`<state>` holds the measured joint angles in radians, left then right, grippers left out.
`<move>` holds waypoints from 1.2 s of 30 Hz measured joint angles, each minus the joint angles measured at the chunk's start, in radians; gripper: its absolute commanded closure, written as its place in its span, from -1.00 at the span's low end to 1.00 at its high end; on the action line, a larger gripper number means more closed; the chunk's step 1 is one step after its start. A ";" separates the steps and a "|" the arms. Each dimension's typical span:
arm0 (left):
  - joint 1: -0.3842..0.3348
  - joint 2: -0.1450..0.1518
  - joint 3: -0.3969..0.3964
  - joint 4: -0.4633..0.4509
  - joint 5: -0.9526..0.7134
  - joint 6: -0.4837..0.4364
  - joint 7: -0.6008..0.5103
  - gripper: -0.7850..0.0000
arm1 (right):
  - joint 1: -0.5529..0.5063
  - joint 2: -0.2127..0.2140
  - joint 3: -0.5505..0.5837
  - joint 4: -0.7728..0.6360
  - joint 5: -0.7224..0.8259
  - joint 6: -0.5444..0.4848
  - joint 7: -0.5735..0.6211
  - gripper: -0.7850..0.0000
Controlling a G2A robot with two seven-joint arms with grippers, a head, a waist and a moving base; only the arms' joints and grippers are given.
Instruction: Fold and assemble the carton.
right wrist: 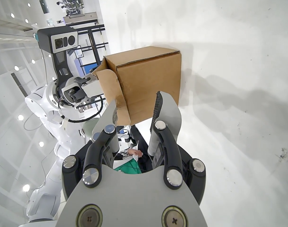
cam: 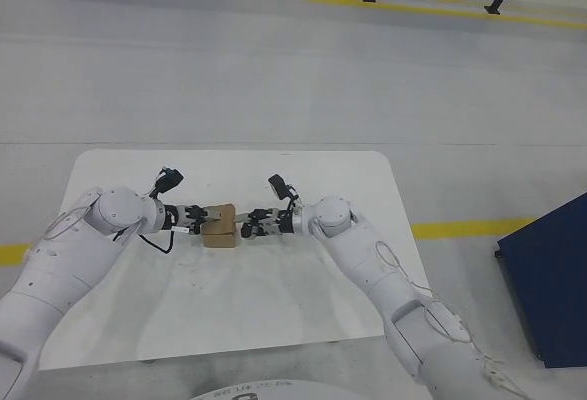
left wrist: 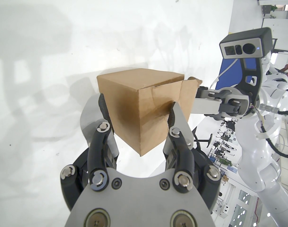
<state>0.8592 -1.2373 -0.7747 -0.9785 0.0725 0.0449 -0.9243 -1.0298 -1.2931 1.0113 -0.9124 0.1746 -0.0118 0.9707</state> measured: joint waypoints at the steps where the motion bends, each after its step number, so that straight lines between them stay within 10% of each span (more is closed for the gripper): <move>1: -0.001 -0.001 0.000 0.003 -0.001 -0.002 -0.001 -0.23 | 0.000 0.000 -0.002 -0.001 0.001 0.001 -0.002 0.16; 36: -0.024 -0.030 -0.011 0.116 -0.055 -0.107 -0.032 -0.69 | 0.009 0.000 -0.024 -0.018 0.005 0.068 -0.027 0.15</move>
<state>0.8354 -1.2676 -0.7859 -0.8624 0.0175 -0.0622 -0.9566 -1.0206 -1.2933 0.9869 -0.9304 0.1797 0.0557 0.9439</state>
